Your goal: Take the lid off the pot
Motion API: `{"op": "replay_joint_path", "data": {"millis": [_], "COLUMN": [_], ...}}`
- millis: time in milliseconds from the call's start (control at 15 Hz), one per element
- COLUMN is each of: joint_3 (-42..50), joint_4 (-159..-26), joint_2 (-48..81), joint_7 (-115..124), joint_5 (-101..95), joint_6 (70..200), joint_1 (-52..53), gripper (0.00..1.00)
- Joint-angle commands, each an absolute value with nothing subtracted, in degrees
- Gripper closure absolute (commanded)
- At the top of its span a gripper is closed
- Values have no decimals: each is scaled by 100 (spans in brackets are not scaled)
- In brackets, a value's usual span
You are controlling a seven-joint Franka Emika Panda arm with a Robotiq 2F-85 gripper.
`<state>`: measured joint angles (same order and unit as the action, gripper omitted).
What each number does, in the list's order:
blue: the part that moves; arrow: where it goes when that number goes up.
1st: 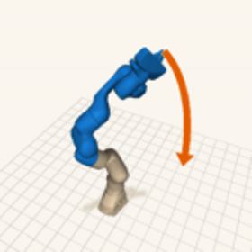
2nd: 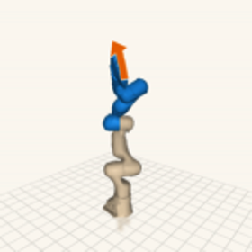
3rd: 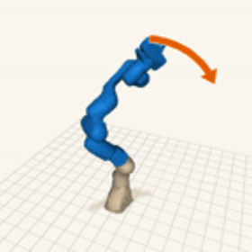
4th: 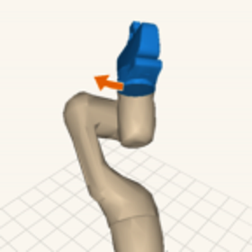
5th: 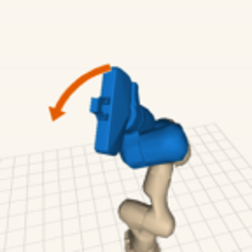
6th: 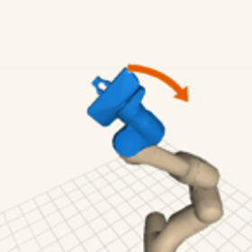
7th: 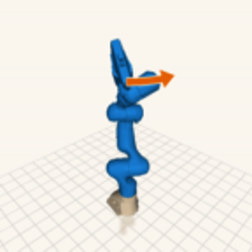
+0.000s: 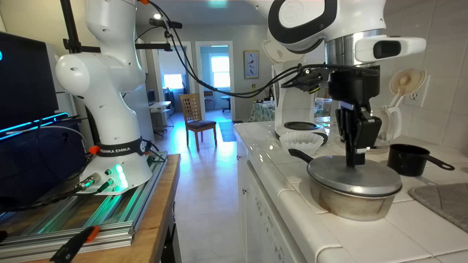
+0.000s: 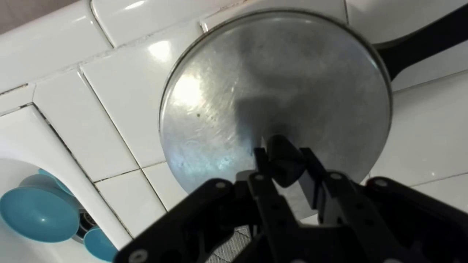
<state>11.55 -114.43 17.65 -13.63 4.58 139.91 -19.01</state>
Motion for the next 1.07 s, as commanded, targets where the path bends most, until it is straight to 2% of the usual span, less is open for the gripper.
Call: {"op": "replay_joint_path", "data": {"millis": [0, 1000], "joint_3": [1264, 1383], "joint_4": [-11449, -11008], "joint_2": [1670, 1377], "joint_7": [-1064, -956], "joint_5": [249, 325], "joint_6": [13845, 13880], "joint_1": [-1812, -1853], "gripper": [94, 94]}}
